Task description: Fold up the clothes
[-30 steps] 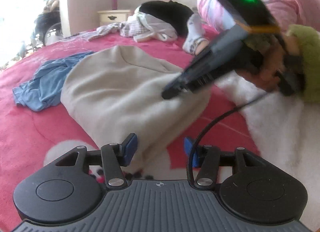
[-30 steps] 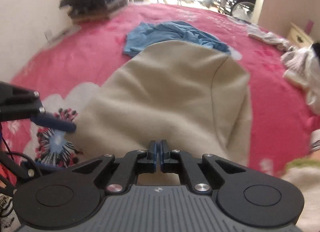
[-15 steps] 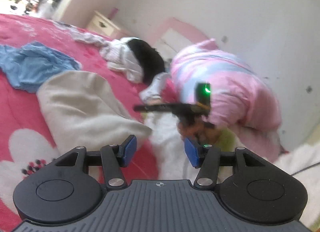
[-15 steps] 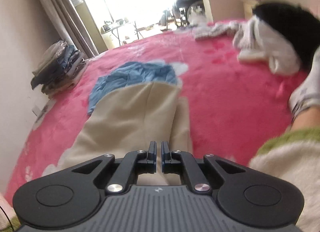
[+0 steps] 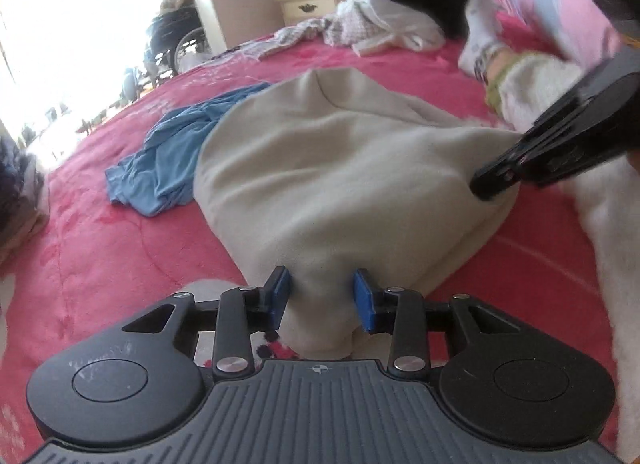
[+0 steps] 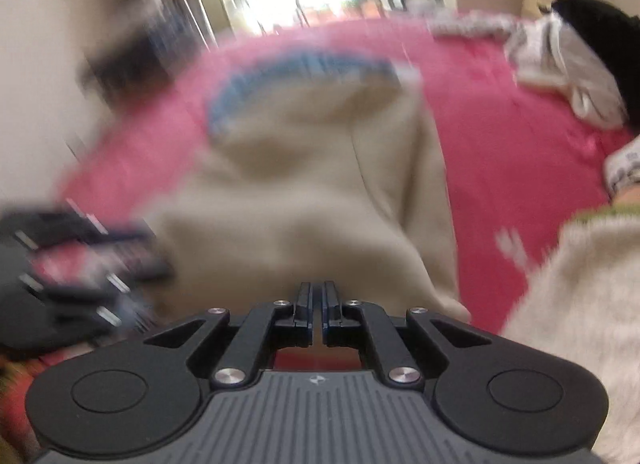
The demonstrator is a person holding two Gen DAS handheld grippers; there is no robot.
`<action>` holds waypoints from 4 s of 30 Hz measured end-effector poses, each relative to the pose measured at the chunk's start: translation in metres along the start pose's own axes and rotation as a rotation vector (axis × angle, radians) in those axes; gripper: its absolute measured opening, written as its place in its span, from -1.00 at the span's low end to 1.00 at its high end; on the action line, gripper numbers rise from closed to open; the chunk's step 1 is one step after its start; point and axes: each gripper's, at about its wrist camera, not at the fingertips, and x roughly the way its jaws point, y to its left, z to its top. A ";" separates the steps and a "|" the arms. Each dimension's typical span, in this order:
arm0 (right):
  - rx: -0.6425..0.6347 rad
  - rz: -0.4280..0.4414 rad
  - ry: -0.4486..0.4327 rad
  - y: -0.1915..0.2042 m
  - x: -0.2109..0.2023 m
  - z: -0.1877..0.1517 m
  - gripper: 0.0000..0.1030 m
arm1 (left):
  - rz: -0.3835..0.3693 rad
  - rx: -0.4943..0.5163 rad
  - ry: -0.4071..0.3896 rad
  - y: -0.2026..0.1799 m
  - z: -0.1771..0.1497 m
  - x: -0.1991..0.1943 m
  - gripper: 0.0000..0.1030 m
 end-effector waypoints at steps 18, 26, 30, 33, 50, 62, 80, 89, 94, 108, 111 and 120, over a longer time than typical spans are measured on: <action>0.002 -0.099 0.048 -0.009 0.010 0.015 -1.00 | -0.061 -0.051 -0.067 0.017 0.023 0.006 -0.32; -0.036 -0.120 0.029 -0.004 -0.010 0.033 -0.93 | -0.090 -0.062 -0.052 0.021 0.031 0.011 -0.32; 0.015 -0.080 -0.097 -0.014 -0.028 0.058 -0.92 | -0.062 -0.036 -0.090 0.019 0.050 0.019 -0.32; 0.031 -0.042 0.003 -0.023 0.012 0.058 -0.92 | -0.072 -0.027 -0.047 0.008 0.053 0.044 -0.33; 0.553 0.307 0.064 -0.135 0.073 0.072 -0.41 | -0.092 -0.073 -0.049 0.009 0.046 0.055 -0.34; 0.423 0.238 -0.066 -0.105 0.057 0.064 -0.90 | -0.075 -0.051 -0.067 0.005 0.048 0.052 -0.34; 0.014 -0.170 -0.096 -0.053 0.043 0.061 -0.65 | -0.073 -0.024 -0.072 -0.003 0.059 0.063 -0.31; -0.013 -0.043 -0.213 -0.052 0.043 0.109 -0.68 | -0.068 -0.020 -0.073 -0.007 0.060 0.064 -0.31; 0.124 -0.096 -0.123 -0.091 0.113 0.120 -0.95 | -0.064 -0.034 -0.073 -0.007 0.060 0.064 -0.32; 0.096 0.107 -0.034 -0.044 -0.005 0.058 -0.85 | -0.112 -0.090 -0.071 0.008 0.045 0.025 -0.30; 0.039 0.078 0.048 -0.024 0.021 0.041 -0.86 | -0.078 -0.071 -0.061 -0.002 0.037 0.032 -0.29; 0.217 0.127 0.018 -0.054 -0.002 0.052 -0.23 | -0.062 -0.200 -0.100 0.033 0.029 0.000 0.01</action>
